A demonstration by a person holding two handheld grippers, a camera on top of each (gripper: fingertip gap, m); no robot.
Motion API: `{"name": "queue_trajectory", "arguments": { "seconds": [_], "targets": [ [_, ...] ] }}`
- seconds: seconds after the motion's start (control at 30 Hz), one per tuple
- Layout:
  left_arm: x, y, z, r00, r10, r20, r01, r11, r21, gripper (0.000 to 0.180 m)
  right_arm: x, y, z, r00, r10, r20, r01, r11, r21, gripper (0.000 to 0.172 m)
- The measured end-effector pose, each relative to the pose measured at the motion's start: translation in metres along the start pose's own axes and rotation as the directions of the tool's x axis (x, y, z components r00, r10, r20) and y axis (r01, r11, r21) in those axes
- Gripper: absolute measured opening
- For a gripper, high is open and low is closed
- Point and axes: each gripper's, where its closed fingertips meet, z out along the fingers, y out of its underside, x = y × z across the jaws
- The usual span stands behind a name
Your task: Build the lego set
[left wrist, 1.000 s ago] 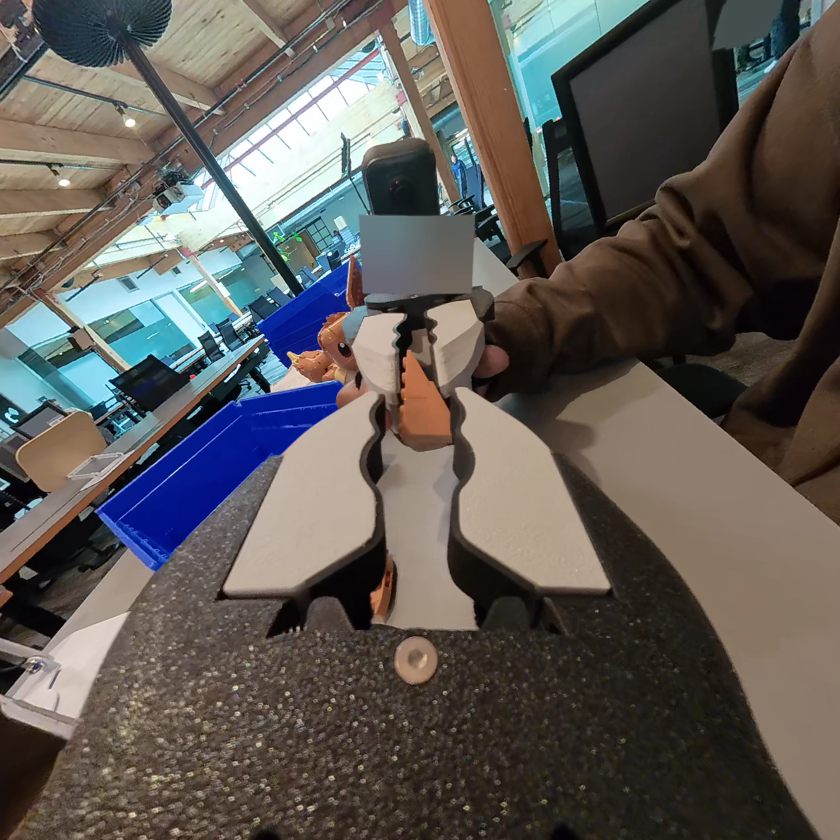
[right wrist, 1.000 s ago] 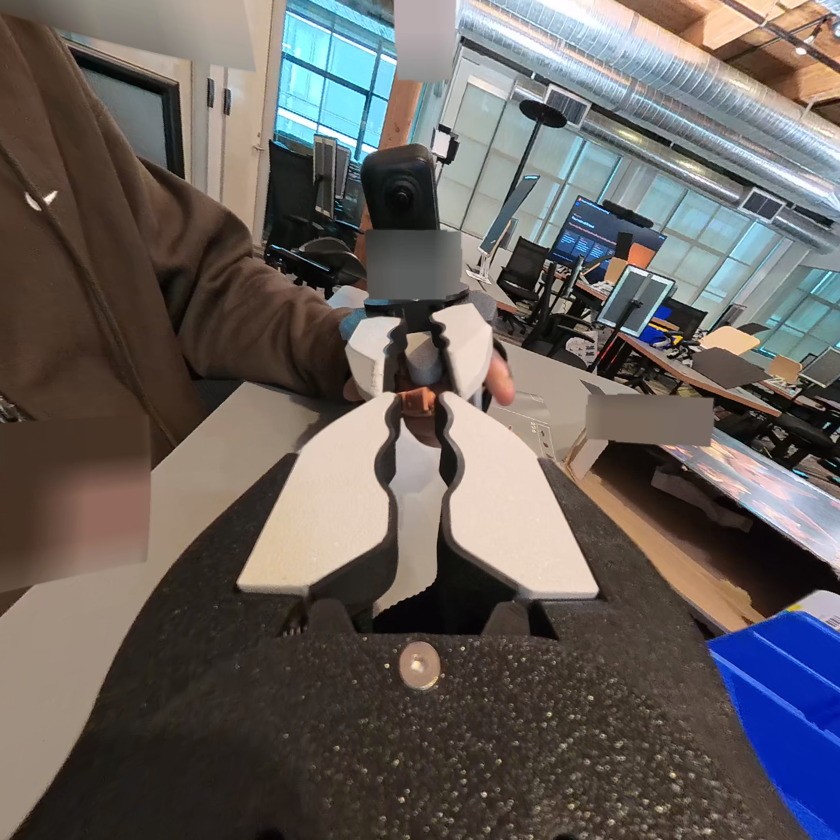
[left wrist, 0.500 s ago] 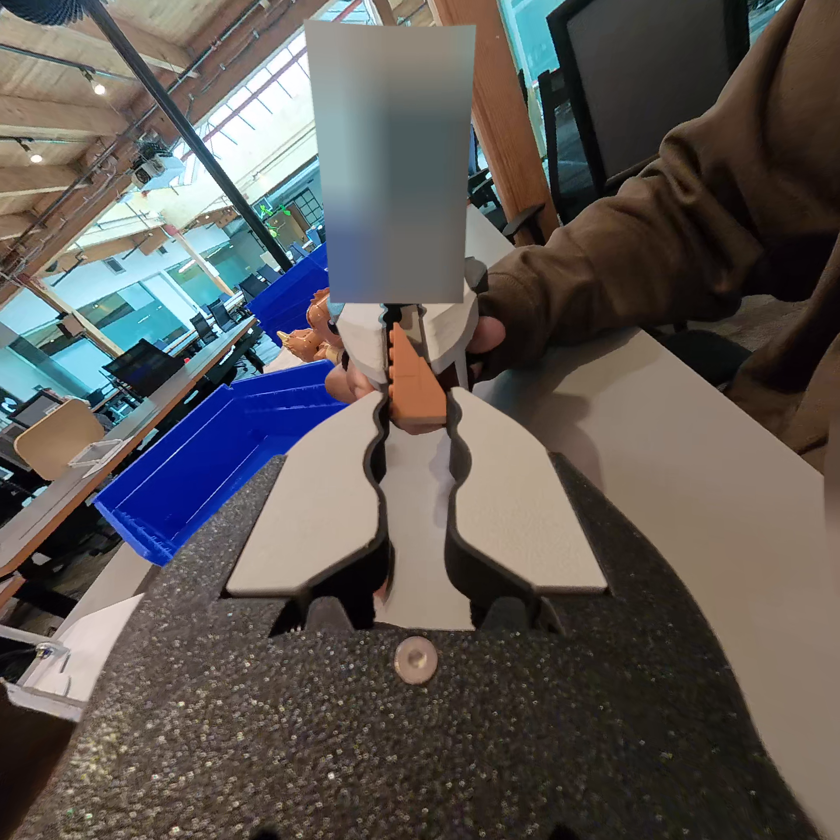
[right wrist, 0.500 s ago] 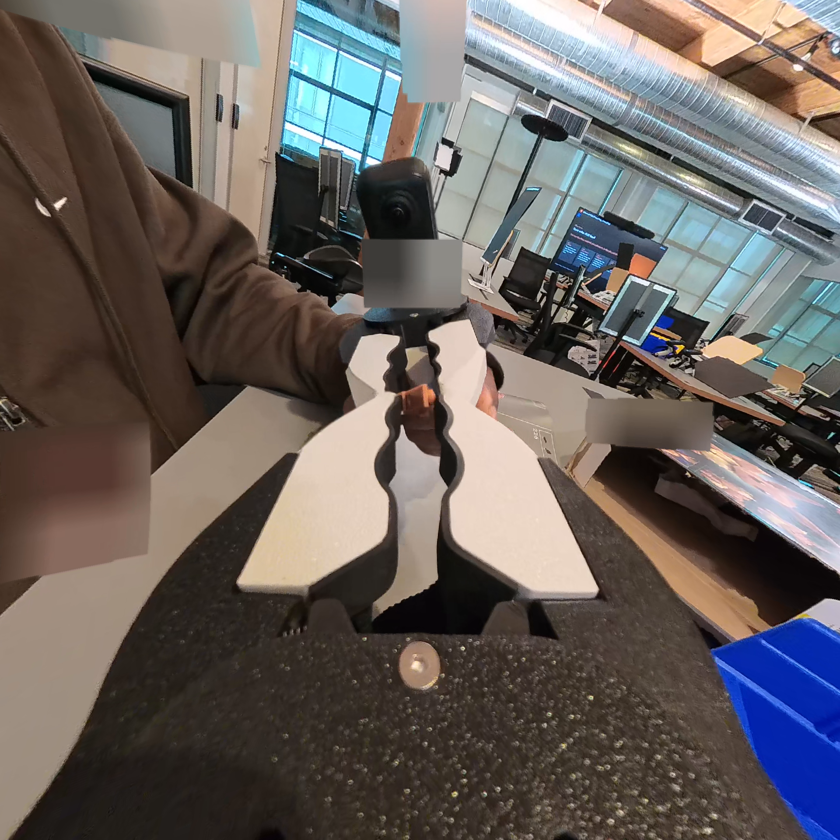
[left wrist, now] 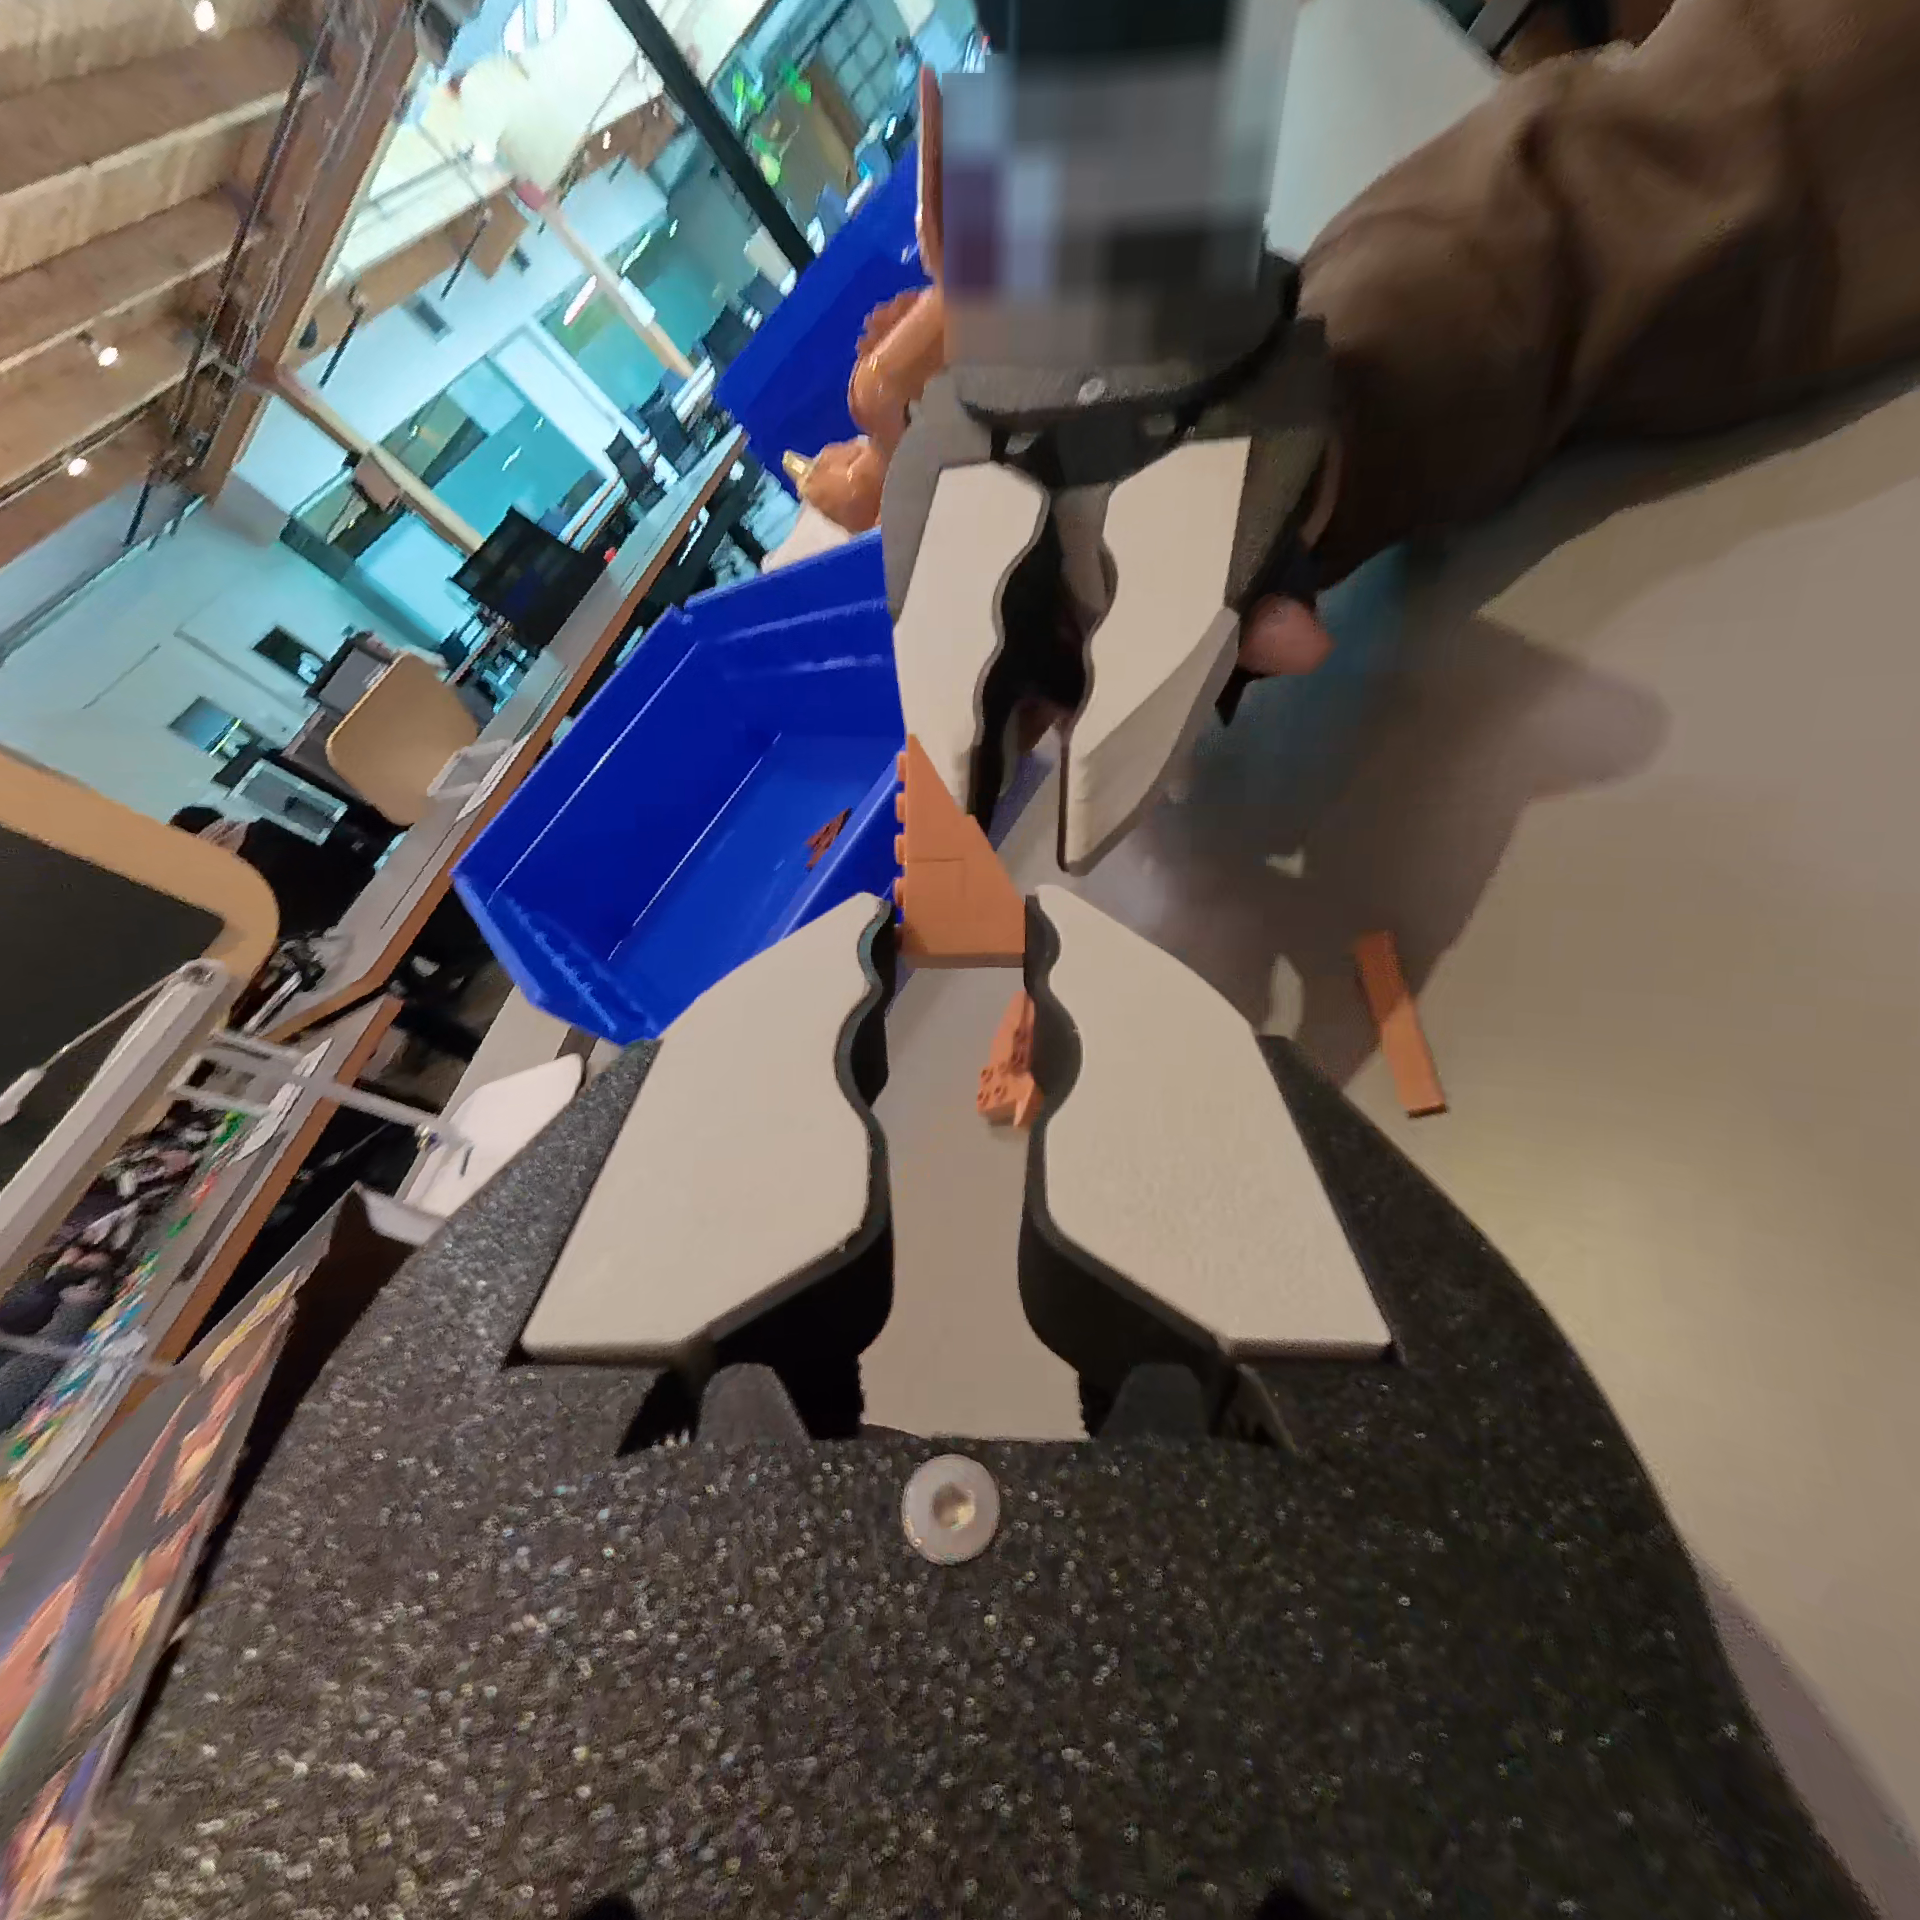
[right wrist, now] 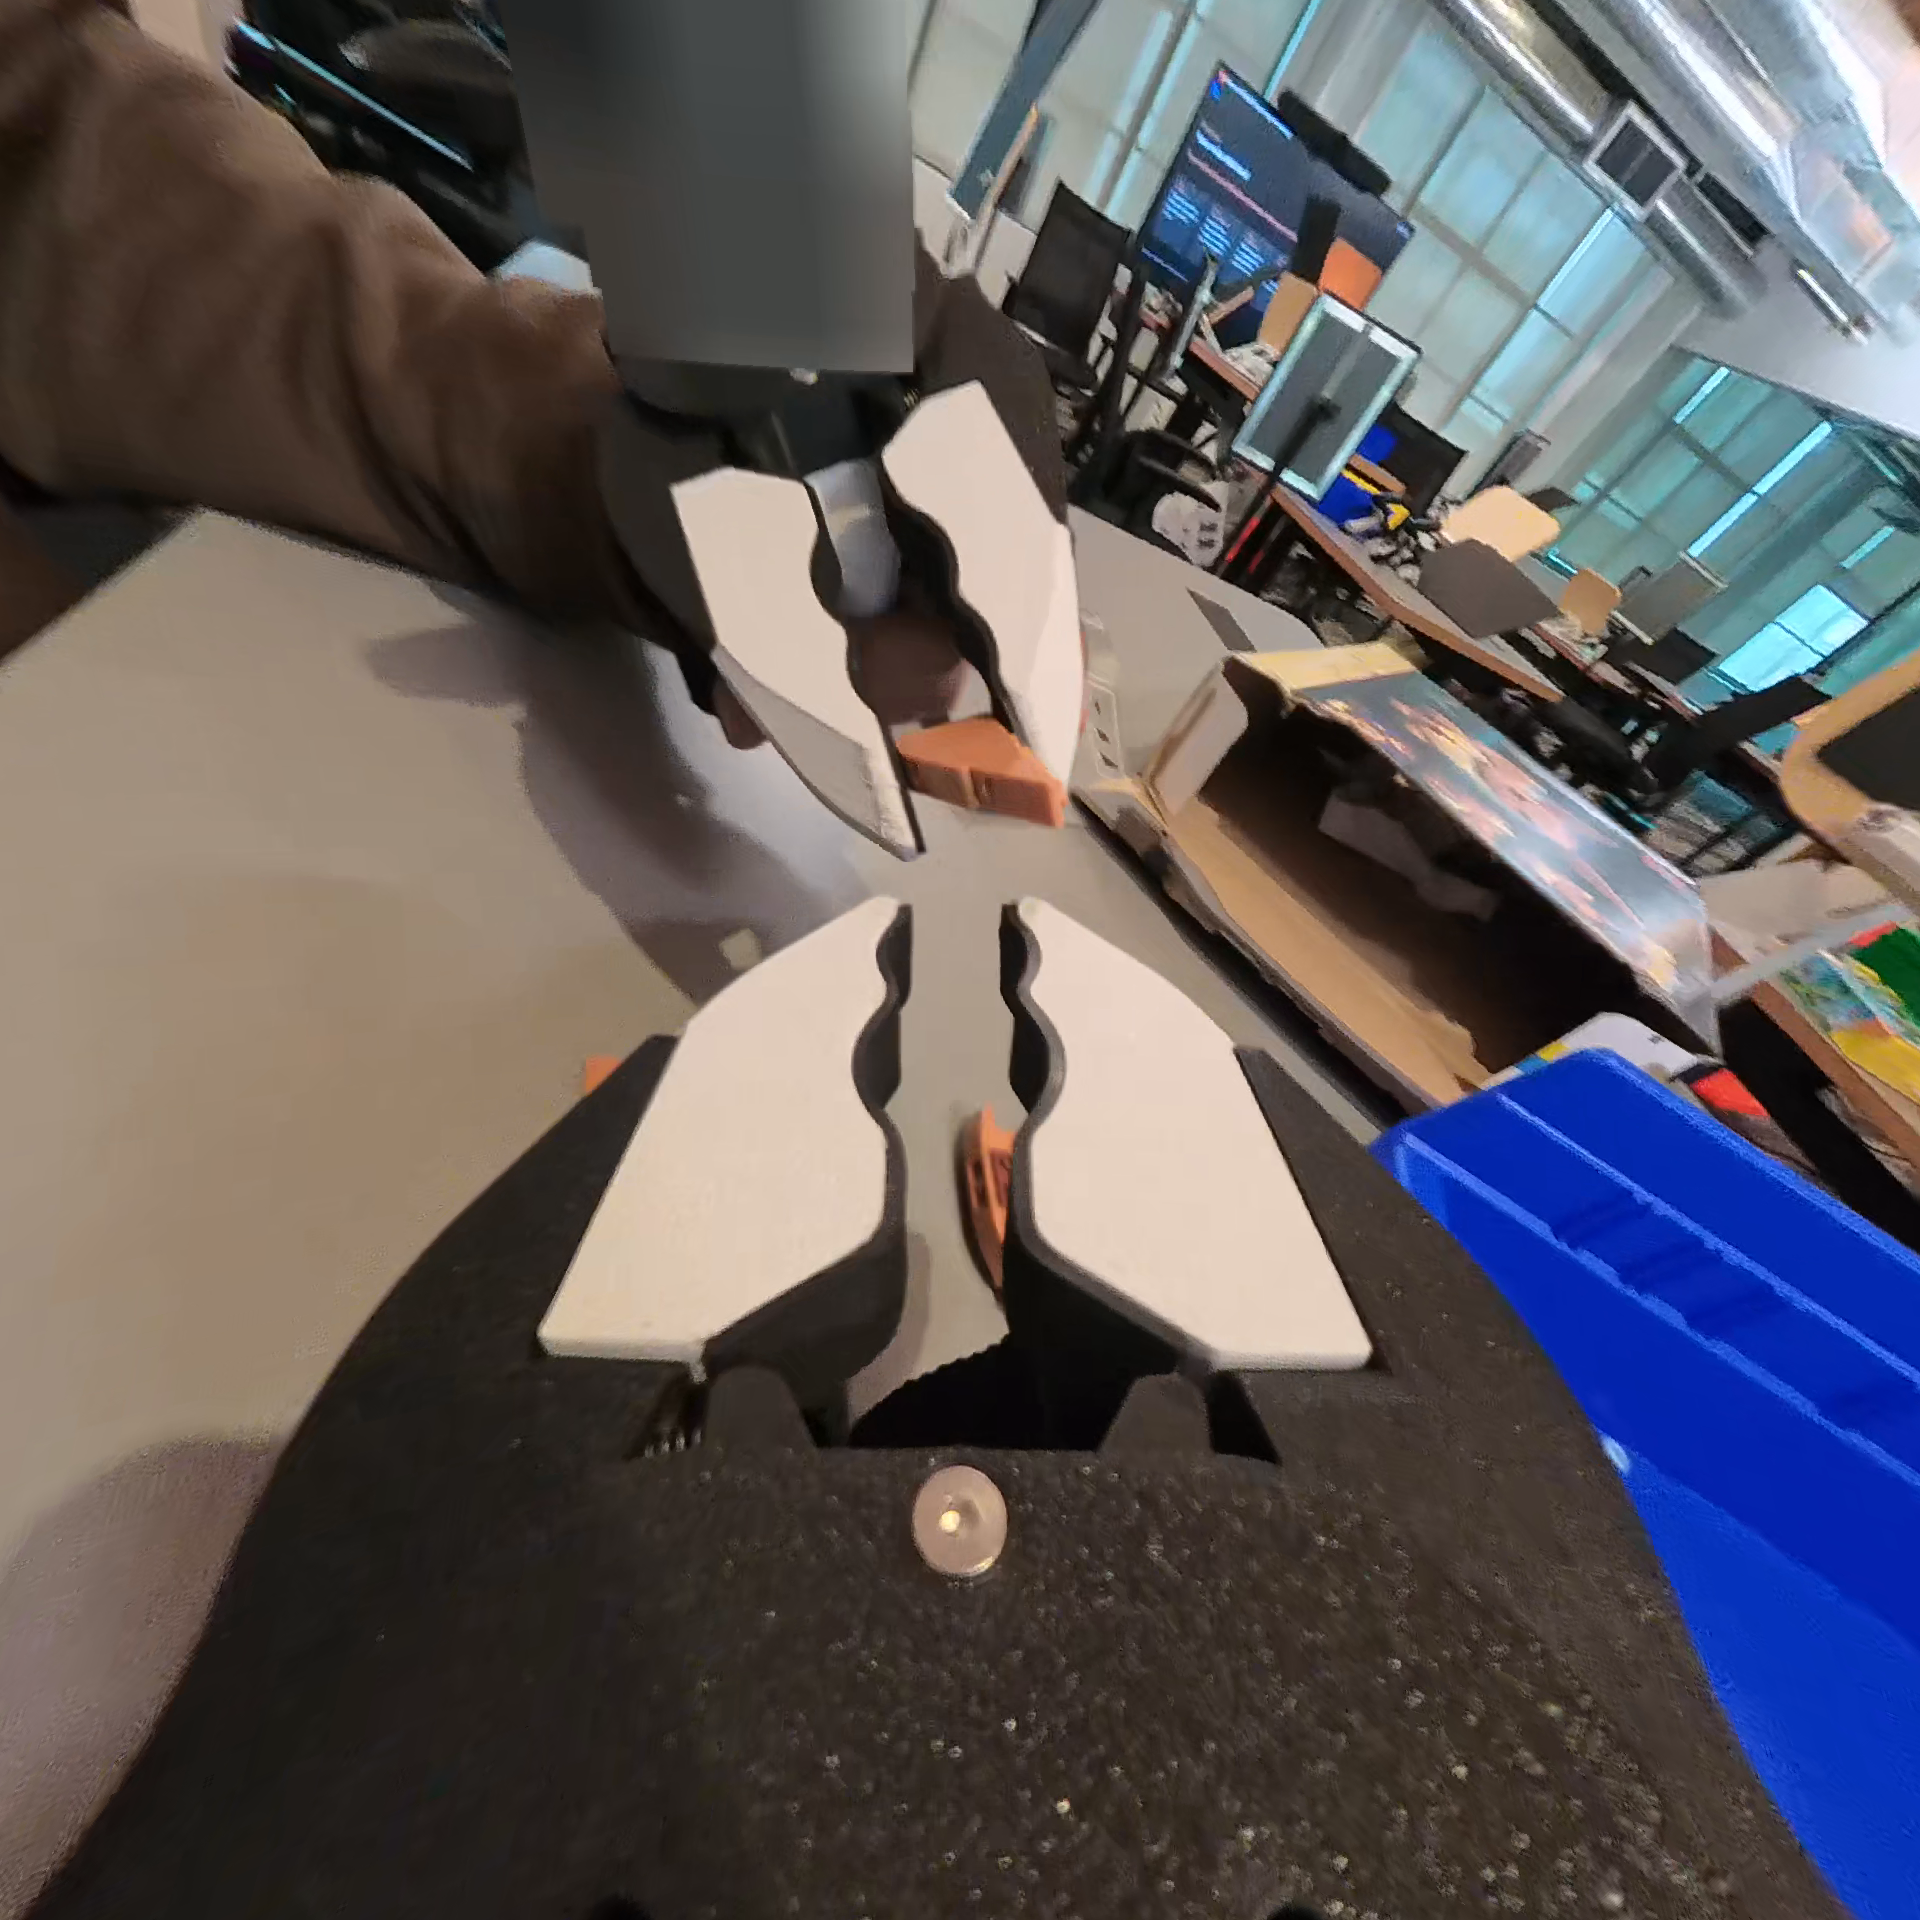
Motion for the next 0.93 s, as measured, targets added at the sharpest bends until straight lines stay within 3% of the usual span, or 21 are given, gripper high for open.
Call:
{"name": "queue_trajectory", "arguments": {
  "seconds": [0.13,0.33,0.6,0.93],
  "targets": [
    [-0.005,0.02,0.004,0.997,0.068,0.043,-0.063,0.993,-0.104,0.023,0.019,0.018,-0.001,0.987,-0.088,-0.135,0.077,0.993,-0.091,0.018],
    [-0.008,0.035,0.006,0.977,0.198,0.079,-0.178,0.963,-0.203,0.023,0.033,0.034,-0.005,0.949,-0.218,-0.228,0.173,0.964,-0.201,0.011],
    [-0.007,0.043,0.009,0.941,0.328,0.086,-0.294,0.915,-0.276,0.023,0.042,0.053,0.001,0.81,-0.523,-0.264,0.385,0.815,-0.433,0.007],
    [-0.008,0.042,0.009,0.945,0.315,0.088,-0.283,0.922,-0.264,0.023,0.054,0.055,-0.005,0.806,-0.489,-0.334,0.33,0.839,-0.433,0.005]
  ]
}}
